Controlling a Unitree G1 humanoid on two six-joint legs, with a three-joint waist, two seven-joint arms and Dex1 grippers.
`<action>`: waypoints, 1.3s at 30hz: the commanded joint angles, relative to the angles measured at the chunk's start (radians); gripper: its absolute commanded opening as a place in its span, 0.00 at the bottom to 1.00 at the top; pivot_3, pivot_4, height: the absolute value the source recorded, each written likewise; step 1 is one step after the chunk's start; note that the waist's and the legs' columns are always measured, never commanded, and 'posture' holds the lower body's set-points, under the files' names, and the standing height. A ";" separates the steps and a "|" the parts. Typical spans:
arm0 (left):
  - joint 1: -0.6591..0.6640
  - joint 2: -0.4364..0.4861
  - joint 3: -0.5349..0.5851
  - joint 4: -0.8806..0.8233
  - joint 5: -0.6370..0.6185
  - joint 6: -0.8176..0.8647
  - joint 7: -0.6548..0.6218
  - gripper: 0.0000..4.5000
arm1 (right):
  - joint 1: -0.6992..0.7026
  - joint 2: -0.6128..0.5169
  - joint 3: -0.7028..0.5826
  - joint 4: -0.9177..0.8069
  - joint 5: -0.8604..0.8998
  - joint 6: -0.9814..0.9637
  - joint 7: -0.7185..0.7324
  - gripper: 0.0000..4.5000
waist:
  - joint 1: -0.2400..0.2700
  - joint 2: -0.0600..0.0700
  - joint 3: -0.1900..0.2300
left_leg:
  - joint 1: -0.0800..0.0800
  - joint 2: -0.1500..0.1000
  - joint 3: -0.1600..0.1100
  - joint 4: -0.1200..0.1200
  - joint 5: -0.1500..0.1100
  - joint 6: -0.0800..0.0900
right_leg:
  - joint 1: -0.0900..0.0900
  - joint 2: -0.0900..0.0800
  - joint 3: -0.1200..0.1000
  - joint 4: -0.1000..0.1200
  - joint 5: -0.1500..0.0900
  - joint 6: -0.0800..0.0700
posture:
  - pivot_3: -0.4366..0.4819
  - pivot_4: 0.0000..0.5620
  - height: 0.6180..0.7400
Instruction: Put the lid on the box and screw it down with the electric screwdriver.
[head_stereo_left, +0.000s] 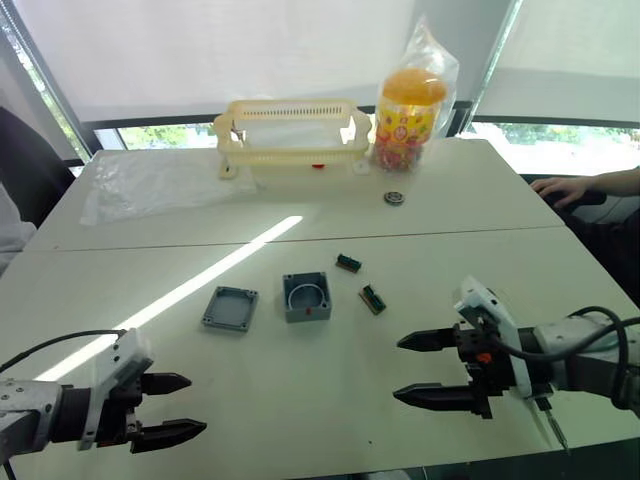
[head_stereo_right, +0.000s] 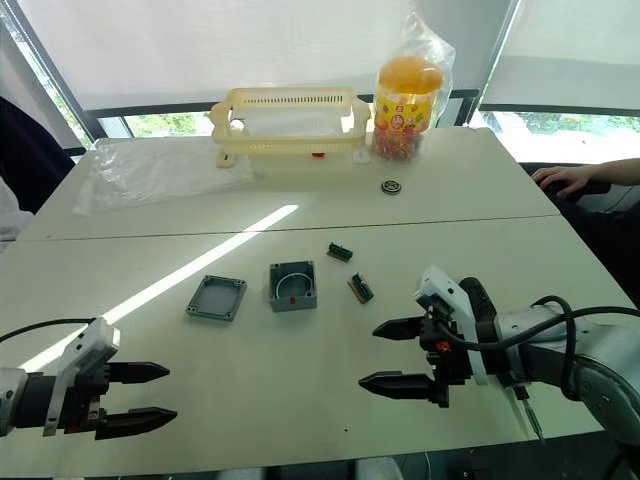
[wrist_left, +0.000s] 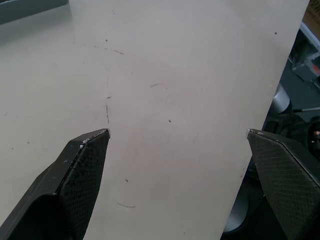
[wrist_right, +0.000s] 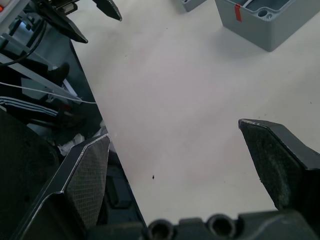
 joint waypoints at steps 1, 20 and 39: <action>-0.013 0.000 0.020 -0.012 -0.001 -0.017 -0.006 1.00 | -0.021 0.002 0.000 -0.006 -0.004 -0.021 -0.001 1.00 | 0.000 0.000 0.000 | 0.000 0.000 0.000 0.000 0.000 0.000 | 0.000 0.000 0.000 0.000 0.000 0.000 | 0.48 0.27 1.00; -0.120 0.007 0.044 -0.006 0.003 0.042 0.115 1.00 | -0.096 0.005 0.061 0.052 -0.084 -0.027 -0.001 1.00 | -0.002 0.000 0.000 | 0.000 0.000 0.000 0.000 0.000 0.000 | 0.000 0.001 0.000 0.001 0.000 0.000 | 0.48 0.27 1.00; -1.020 0.242 -0.552 0.317 0.277 -0.149 -0.318 1.00 | -0.207 0.017 0.045 -0.084 0.051 0.094 -0.154 1.00 | 0.005 0.000 0.000 | -0.003 0.001 0.002 -0.002 0.000 -0.001 | -0.005 0.002 0.001 0.002 0.003 0.003 | 0.48 0.27 1.00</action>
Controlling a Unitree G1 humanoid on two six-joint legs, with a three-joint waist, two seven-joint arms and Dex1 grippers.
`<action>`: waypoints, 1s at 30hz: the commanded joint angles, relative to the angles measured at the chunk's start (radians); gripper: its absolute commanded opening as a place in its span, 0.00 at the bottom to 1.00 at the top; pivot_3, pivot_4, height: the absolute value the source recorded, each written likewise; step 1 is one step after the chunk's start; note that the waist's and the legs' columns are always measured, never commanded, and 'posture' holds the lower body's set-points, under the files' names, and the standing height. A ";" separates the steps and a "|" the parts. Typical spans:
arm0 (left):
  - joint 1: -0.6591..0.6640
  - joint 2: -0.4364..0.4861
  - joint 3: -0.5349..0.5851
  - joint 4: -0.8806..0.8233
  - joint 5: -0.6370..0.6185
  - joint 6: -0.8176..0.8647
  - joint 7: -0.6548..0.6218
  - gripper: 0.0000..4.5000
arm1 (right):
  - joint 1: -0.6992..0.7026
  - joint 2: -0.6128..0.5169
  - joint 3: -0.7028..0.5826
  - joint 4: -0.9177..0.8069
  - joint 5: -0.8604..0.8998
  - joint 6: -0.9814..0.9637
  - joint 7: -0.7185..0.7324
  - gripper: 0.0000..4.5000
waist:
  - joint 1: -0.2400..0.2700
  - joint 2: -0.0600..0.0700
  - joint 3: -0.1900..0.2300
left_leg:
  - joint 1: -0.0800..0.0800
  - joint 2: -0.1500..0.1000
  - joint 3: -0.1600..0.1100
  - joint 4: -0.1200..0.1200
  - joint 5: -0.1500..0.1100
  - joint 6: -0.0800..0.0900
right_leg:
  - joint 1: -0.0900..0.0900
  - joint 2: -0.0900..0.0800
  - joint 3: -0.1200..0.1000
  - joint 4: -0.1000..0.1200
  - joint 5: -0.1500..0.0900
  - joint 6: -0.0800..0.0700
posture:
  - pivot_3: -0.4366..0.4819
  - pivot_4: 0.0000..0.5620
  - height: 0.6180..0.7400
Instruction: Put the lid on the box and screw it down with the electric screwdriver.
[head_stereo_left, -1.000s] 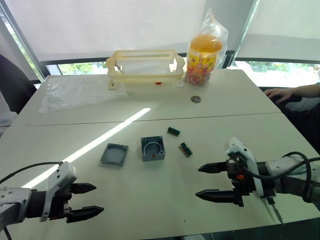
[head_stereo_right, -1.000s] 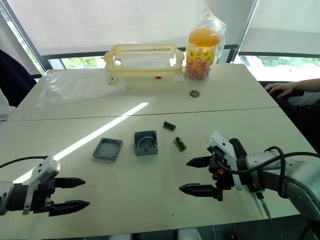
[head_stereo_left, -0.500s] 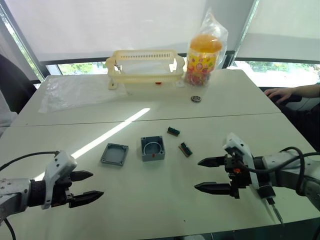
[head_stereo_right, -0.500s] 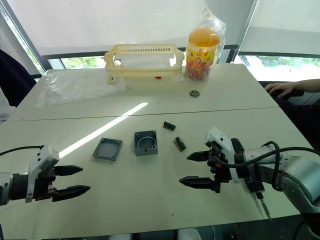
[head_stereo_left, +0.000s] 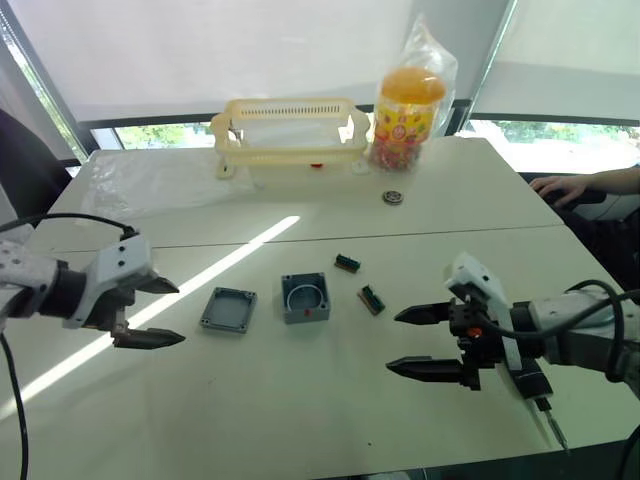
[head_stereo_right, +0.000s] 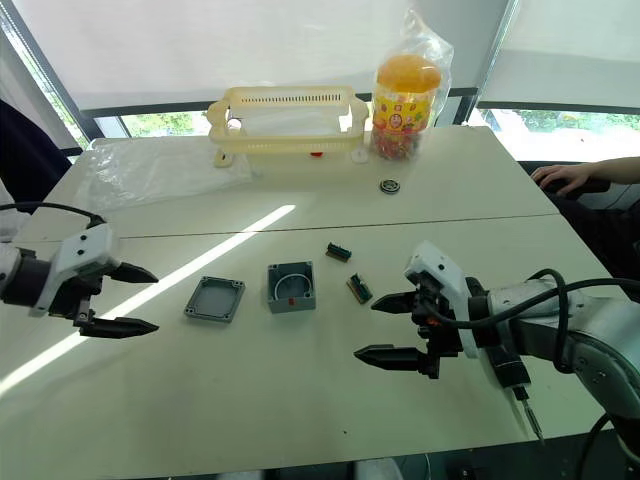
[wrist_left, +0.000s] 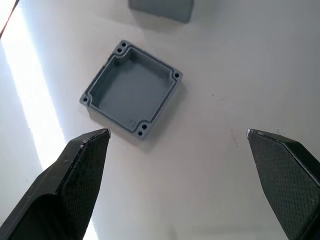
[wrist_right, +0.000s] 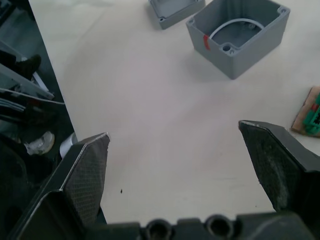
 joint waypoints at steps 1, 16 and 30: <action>-0.240 -0.081 -0.163 0.027 0.072 0.026 -0.092 1.00 | -0.034 0.019 0.017 -0.047 0.024 0.005 -0.049 1.00 | 0.005 0.000 0.000 | 0.001 0.000 0.000 0.001 0.000 0.000 | 0.001 0.000 0.000 0.001 0.000 0.000 | 0.48 0.27 1.00; -0.619 -0.604 -0.598 0.314 0.420 -0.059 -0.135 1.00 | -0.055 0.123 0.039 -0.077 0.070 0.039 -0.283 1.00 | -0.004 0.000 0.000 | 0.000 0.002 -0.012 0.013 -0.003 0.006 | 0.001 0.010 0.002 0.010 0.000 0.001 | 0.48 0.27 1.00; -0.542 -0.671 -0.631 0.299 0.524 -0.003 -0.070 1.00 | -0.005 0.156 0.032 -0.098 0.104 0.001 -0.412 1.00 | -0.001 0.000 0.000 | 0.000 0.002 -0.014 0.014 -0.004 0.007 | 0.002 0.010 0.002 0.011 0.000 0.000 | 0.48 0.27 1.00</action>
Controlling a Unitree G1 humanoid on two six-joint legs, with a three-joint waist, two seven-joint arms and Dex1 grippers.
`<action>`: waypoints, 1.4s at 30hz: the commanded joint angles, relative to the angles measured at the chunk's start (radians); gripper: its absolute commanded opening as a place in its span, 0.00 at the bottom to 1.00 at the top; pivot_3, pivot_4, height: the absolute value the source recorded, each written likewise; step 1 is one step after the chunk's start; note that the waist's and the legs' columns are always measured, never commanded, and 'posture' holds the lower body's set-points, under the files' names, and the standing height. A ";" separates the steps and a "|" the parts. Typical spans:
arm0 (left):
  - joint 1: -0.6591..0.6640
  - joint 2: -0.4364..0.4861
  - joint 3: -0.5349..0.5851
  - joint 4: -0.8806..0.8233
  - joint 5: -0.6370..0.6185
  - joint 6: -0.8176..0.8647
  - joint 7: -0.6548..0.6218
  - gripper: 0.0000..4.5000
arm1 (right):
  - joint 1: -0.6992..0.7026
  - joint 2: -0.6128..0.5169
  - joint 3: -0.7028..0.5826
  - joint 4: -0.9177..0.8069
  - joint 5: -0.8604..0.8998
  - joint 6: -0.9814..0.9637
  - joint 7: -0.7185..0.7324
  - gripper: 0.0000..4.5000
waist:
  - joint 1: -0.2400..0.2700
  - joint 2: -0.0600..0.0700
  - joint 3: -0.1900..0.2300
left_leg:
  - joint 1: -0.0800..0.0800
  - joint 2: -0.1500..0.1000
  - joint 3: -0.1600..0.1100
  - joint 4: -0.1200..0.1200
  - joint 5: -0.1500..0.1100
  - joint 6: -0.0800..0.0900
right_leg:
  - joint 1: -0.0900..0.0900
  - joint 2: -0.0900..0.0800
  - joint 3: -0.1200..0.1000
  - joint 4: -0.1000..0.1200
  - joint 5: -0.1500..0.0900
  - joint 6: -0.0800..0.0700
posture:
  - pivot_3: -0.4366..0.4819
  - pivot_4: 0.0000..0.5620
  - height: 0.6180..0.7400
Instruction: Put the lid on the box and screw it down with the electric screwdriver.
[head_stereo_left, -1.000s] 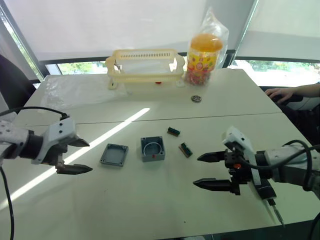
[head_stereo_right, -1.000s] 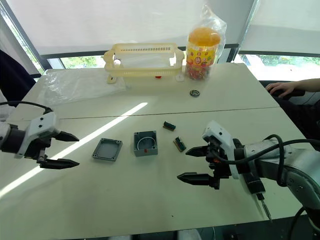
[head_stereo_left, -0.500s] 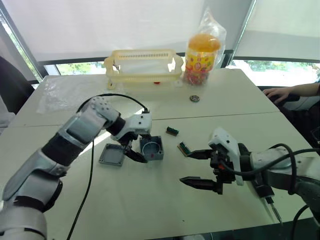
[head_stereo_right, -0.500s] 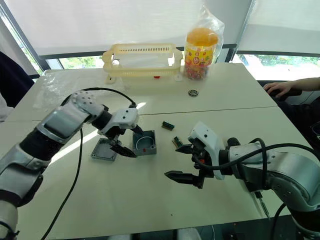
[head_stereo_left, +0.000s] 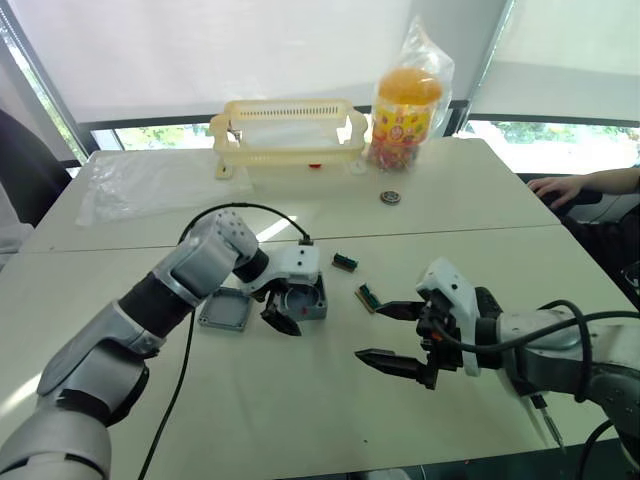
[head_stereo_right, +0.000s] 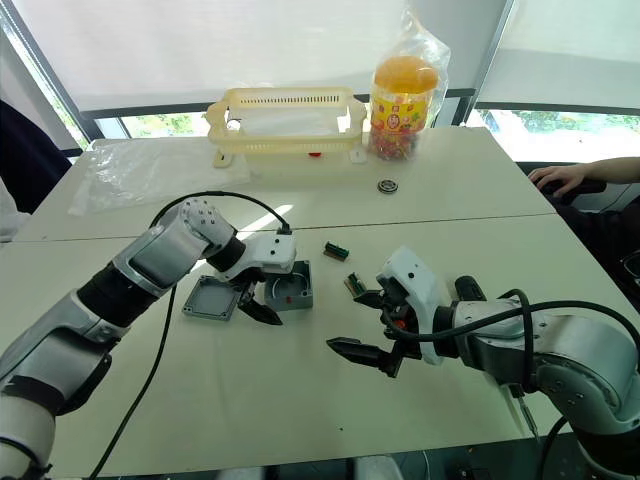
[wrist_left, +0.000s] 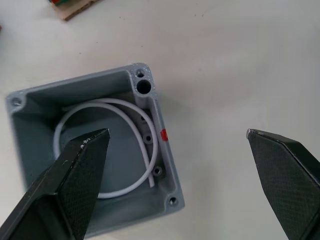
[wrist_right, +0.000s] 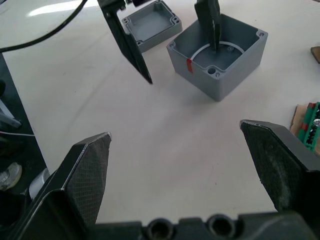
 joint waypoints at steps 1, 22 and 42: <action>0.000 -0.009 0.002 -0.014 0.026 0.011 0.018 1.00 | 0.000 0.005 -0.029 -0.030 0.014 -0.024 -0.021 1.00 | 0.000 0.000 0.000 | 0.000 0.000 0.000 0.000 0.000 0.000 | 0.000 0.000 0.000 0.000 0.000 0.000 | 0.48 0.27 1.00; 0.047 -0.049 0.033 -0.005 0.045 0.080 0.075 0.01 | -0.008 -0.004 -0.046 -0.011 0.039 -0.029 -0.056 1.00 | 0.001 0.000 0.000 | 0.001 0.000 0.000 0.000 0.000 0.000 | 0.001 0.000 0.000 0.000 0.000 0.000 | 0.48 0.27 1.00; 0.012 0.042 -0.025 0.051 -0.049 -0.619 -0.161 0.01 | 0.177 -0.197 -0.231 -0.059 0.188 -0.065 0.064 1.00 | 0.001 0.000 0.000 | 0.001 0.000 0.000 0.000 0.000 0.000 | 0.001 0.000 0.000 -0.001 0.000 0.000 | 0.48 0.27 1.00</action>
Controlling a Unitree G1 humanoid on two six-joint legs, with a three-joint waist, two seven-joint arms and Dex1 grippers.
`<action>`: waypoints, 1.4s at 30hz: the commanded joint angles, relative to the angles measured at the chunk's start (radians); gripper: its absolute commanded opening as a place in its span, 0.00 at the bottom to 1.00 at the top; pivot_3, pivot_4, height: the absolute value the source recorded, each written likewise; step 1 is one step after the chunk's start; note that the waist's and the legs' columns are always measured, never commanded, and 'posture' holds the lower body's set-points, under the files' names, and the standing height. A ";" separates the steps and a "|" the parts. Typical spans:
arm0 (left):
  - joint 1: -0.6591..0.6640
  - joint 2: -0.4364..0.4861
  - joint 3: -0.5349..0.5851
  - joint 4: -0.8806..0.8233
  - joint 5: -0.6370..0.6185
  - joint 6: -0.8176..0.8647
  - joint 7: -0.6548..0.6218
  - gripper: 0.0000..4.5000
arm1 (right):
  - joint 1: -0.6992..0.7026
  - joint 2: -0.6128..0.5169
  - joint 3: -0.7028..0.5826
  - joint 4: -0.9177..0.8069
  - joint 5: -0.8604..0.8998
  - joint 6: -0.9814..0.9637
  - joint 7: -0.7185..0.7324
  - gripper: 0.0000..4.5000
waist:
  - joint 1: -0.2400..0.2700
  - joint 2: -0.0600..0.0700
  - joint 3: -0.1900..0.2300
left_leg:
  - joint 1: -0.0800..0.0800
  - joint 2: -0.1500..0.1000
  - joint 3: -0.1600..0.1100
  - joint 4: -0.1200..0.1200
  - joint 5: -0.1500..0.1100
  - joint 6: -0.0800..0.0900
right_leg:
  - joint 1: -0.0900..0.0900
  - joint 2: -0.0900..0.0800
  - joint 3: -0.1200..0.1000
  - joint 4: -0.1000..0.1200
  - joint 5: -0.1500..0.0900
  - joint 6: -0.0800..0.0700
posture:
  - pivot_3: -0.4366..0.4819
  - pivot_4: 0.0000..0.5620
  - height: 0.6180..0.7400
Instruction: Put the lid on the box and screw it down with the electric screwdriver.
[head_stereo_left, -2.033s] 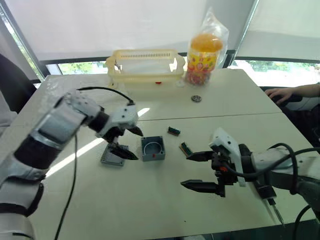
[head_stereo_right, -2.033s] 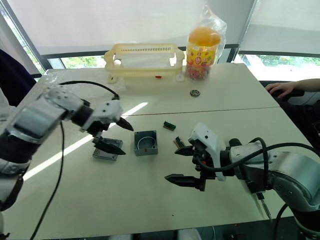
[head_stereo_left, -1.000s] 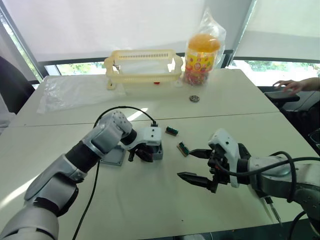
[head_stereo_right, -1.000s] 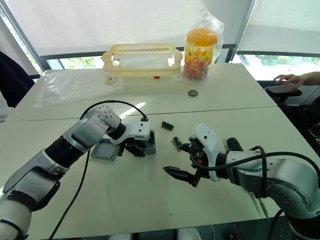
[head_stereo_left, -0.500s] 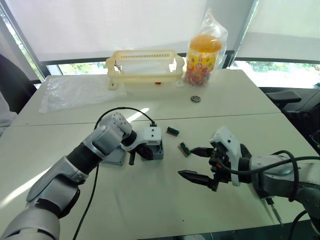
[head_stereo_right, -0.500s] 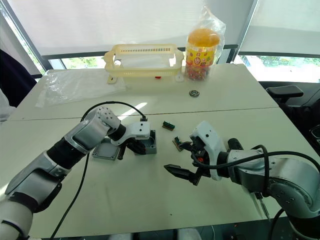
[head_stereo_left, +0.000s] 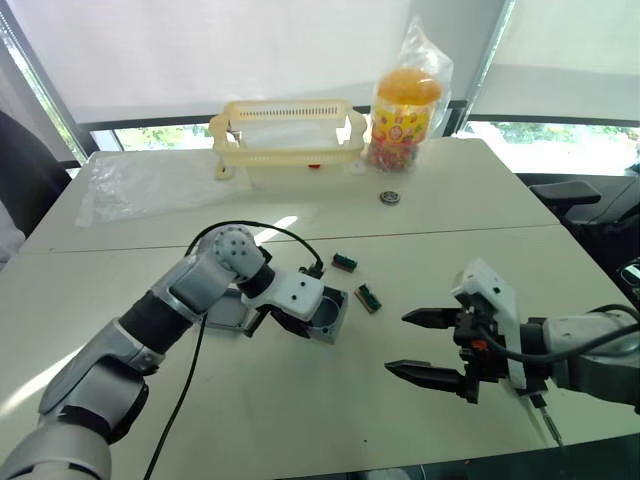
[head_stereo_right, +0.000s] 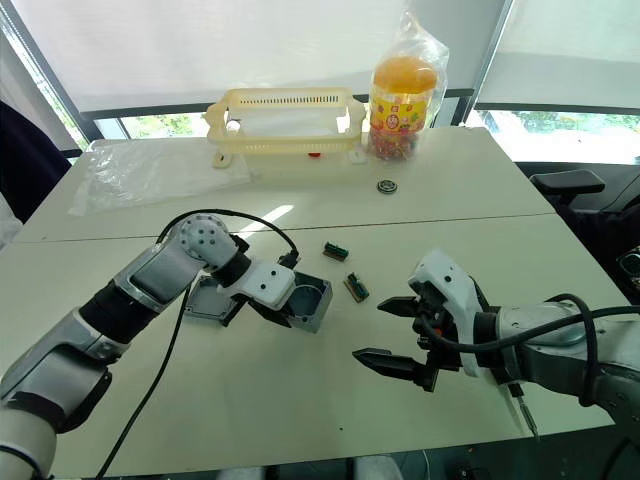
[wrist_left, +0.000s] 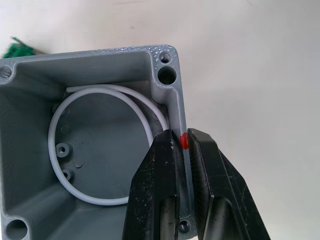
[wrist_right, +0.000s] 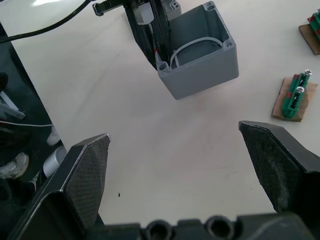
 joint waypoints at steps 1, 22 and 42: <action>-0.061 0.033 -0.061 0.036 -0.035 -0.114 -0.018 0.01 | 0.021 -0.005 -0.029 -0.034 0.028 -0.033 -0.028 1.00 | 0.000 0.000 0.000 | 0.000 0.000 0.000 0.000 0.000 0.000 | 0.000 0.000 0.000 0.000 0.000 0.000 | 0.48 0.27 1.00; -0.123 -0.017 -0.197 0.141 -0.048 -0.169 -0.018 0.01 | 0.047 0.002 0.028 -0.047 0.051 -0.108 -0.144 1.00 | 0.001 0.000 0.000 | 0.000 0.000 0.000 0.001 0.000 0.001 | 0.000 0.001 0.000 0.000 0.000 0.000 | 0.48 0.27 1.00; -0.247 0.156 0.158 -0.041 -0.441 0.507 0.038 0.99 | -0.002 0.037 0.059 0.024 0.108 -0.160 -0.108 1.00 | -0.004 0.000 0.000 | 0.001 0.001 -0.001 0.000 -0.001 0.001 | 0.000 0.001 0.000 0.000 0.000 0.000 | 0.48 0.27 1.00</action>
